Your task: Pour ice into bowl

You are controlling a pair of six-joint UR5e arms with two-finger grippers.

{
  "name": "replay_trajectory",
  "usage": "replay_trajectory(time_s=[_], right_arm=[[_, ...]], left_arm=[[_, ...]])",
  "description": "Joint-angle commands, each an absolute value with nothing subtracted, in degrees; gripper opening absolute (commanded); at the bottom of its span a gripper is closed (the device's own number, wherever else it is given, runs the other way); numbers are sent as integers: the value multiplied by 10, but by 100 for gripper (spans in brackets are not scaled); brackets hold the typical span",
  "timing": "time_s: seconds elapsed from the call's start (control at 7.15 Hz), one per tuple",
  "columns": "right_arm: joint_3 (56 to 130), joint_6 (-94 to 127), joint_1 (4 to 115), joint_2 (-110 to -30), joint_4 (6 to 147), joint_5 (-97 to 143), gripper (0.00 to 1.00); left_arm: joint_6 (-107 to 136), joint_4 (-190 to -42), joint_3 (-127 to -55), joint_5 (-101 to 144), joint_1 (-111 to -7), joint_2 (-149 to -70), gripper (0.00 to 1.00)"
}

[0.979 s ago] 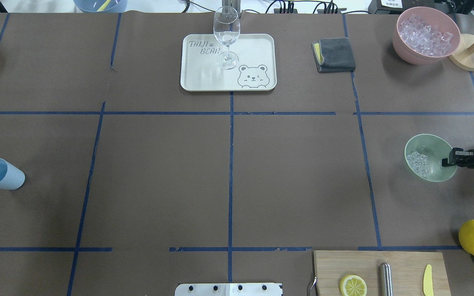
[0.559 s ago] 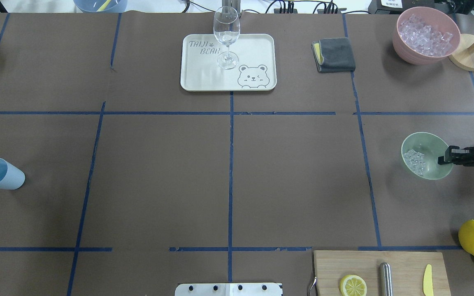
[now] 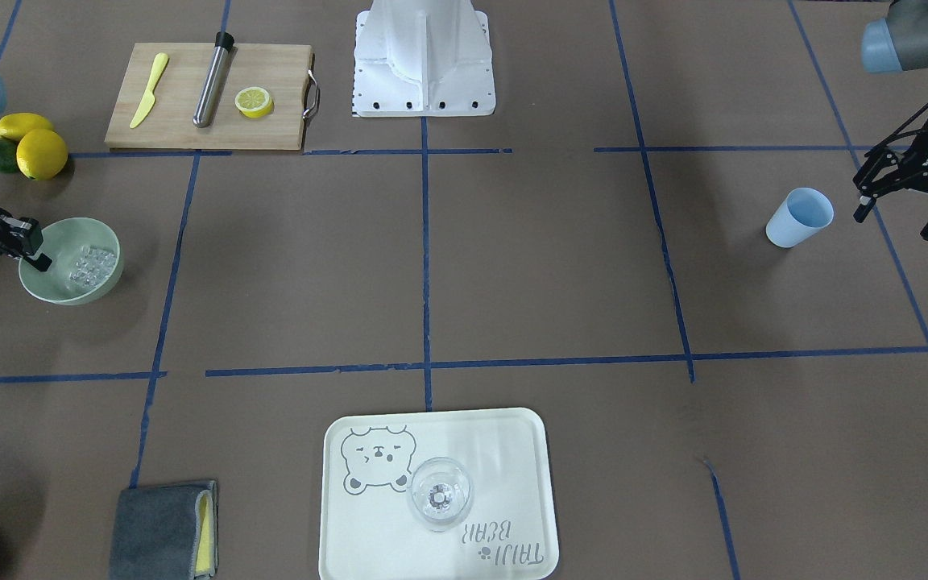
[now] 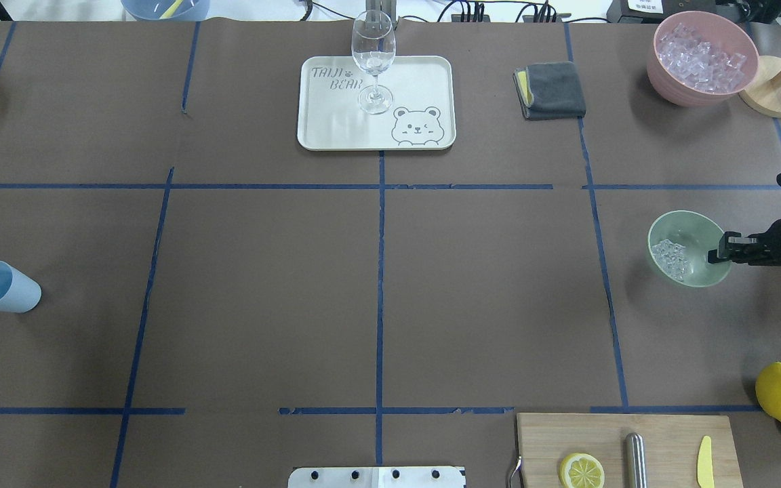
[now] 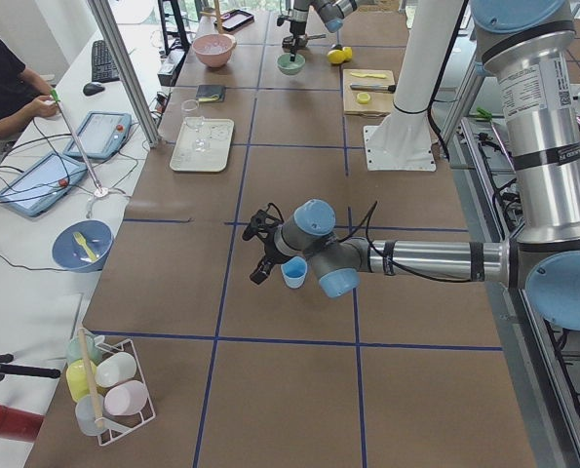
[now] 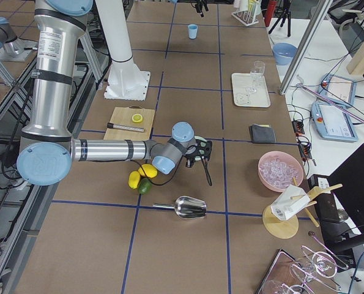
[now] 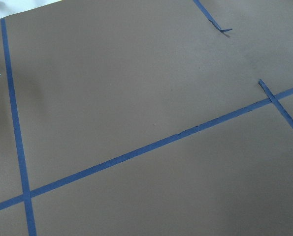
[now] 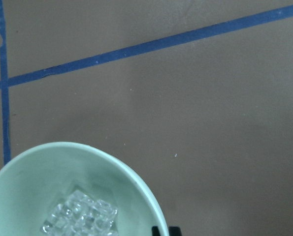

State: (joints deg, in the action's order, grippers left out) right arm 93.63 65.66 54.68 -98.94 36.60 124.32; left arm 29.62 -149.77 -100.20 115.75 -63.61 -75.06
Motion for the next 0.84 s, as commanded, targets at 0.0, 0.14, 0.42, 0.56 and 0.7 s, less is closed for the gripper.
replay_trajectory(time_s=[0.0, 0.14, 0.42, 0.56, 0.7], right_arm=[[931, 657, 538, -982, 367, 1244, 0], [931, 657, 538, -982, 367, 1244, 8], [930, 657, 534, -982, 367, 1244, 31], [929, 656, 530, -983, 367, 1244, 64], [930, 656, 529, -983, 366, 1244, 100]], left_arm=[[296, -1498, -1002, 1158, -636, -751, 100], [296, -1498, -1002, 1156, -636, -751, 100], [296, -1498, -1002, 1149, -636, -751, 100], [296, -1498, -1002, 1149, -636, -751, 100], [296, -1498, -1002, 1149, -636, -751, 100]])
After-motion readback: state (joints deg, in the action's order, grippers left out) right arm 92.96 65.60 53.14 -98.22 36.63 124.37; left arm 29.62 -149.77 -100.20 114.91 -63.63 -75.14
